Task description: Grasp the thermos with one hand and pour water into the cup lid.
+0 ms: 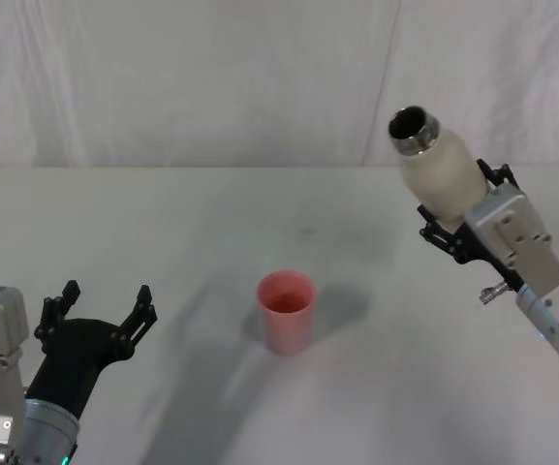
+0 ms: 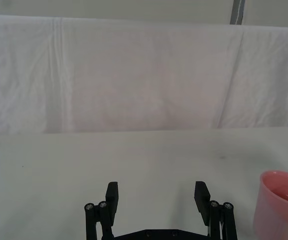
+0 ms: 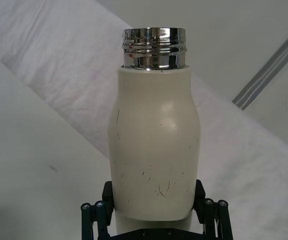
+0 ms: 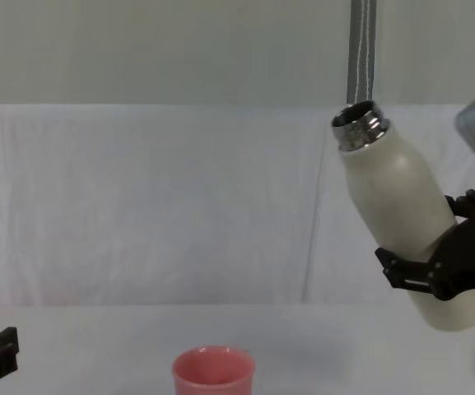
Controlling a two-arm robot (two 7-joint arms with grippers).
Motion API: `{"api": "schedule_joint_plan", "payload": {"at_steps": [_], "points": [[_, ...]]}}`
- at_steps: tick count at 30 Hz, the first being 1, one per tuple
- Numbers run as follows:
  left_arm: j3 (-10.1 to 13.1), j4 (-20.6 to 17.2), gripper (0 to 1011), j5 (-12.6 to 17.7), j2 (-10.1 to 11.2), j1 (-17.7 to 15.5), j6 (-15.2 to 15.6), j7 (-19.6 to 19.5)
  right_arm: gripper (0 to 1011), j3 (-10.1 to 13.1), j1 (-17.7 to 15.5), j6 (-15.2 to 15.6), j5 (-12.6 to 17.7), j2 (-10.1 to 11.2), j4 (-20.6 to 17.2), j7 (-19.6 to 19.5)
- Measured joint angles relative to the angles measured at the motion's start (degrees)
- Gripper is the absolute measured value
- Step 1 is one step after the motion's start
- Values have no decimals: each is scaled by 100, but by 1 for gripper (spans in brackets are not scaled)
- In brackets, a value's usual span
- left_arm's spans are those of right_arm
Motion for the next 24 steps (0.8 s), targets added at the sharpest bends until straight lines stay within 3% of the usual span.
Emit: {"api": "schedule_joint_plan", "payload": {"at_steps": [15, 24], "points": [[0, 0, 1001, 0, 0, 0, 0, 0, 951, -516, 103, 125, -1114, 90, 12, -237], [0, 0, 1001, 0, 0, 0, 0, 0, 951, -778, 133, 212, -1558, 162, 10, -224]]}}
